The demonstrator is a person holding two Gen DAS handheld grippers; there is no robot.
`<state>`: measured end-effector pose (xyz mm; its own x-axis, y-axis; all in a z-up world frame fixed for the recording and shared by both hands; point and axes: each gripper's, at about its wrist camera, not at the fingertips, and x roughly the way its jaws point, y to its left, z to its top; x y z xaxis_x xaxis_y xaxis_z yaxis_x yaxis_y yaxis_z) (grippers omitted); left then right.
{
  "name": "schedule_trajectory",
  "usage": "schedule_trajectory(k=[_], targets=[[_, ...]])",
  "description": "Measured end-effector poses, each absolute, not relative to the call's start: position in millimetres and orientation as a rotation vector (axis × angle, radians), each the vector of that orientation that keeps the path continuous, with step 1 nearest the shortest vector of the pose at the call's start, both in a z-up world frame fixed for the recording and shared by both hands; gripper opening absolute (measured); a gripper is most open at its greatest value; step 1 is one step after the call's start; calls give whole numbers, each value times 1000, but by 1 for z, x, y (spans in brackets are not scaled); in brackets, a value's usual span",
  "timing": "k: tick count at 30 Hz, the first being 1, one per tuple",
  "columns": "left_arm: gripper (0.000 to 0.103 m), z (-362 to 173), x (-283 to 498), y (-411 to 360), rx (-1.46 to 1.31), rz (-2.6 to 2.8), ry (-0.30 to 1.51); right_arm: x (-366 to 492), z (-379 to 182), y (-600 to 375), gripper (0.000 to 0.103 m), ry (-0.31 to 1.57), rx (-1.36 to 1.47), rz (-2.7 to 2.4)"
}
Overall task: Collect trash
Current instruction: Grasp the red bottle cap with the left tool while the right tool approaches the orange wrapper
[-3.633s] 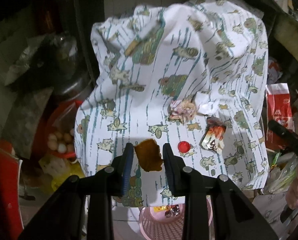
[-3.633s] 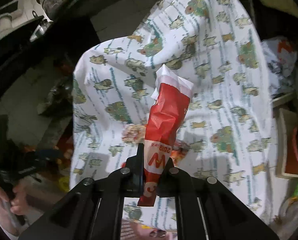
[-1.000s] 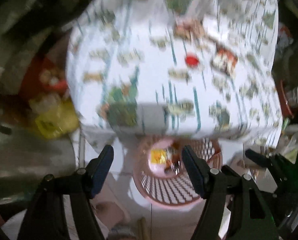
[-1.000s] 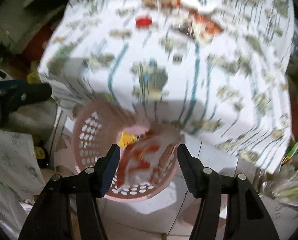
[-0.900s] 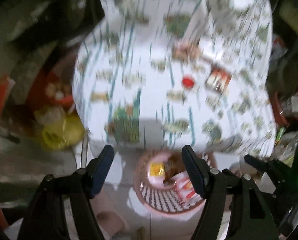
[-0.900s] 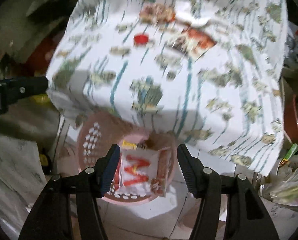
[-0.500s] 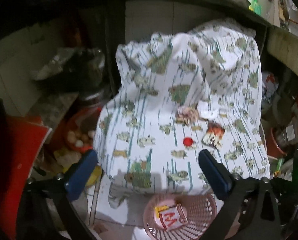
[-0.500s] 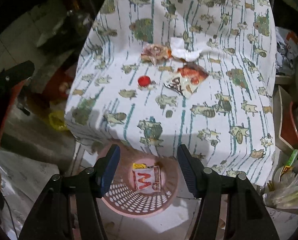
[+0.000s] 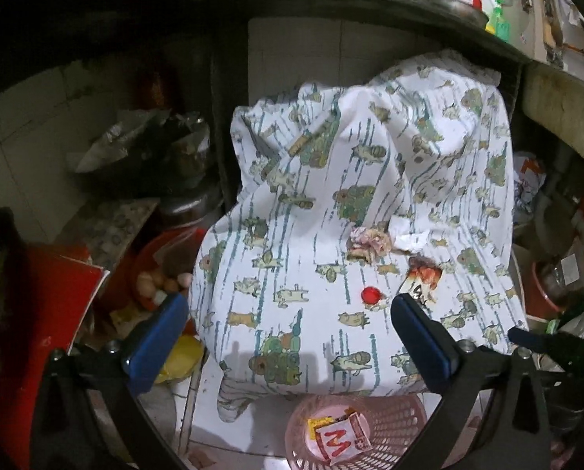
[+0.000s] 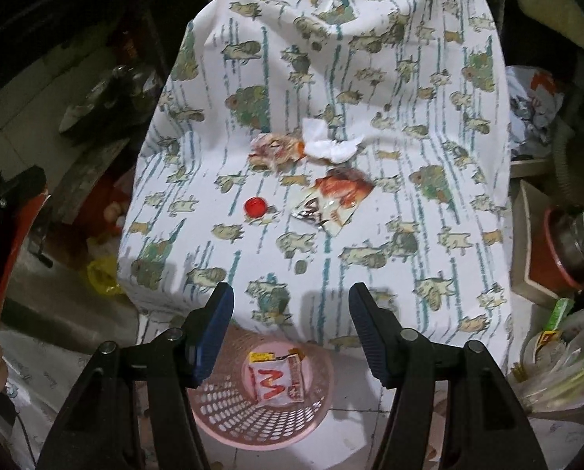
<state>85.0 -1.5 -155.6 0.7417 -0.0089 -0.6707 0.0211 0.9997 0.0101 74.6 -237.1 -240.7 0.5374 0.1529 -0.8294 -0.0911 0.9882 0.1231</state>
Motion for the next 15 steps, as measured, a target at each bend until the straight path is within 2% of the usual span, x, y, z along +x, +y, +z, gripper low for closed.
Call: schedule_trajectory(k=[5, 10, 15], targets=[[103, -139, 112, -15, 70, -50, 759, 103, -212, -239, 63, 961, 0, 171], [103, -123, 141, -18, 65, -51, 741, 137, -172, -264, 63, 899, 73, 118], [103, -151, 163, -5, 19, -16, 784, 147, -182, -282, 68, 826, 21, 23]])
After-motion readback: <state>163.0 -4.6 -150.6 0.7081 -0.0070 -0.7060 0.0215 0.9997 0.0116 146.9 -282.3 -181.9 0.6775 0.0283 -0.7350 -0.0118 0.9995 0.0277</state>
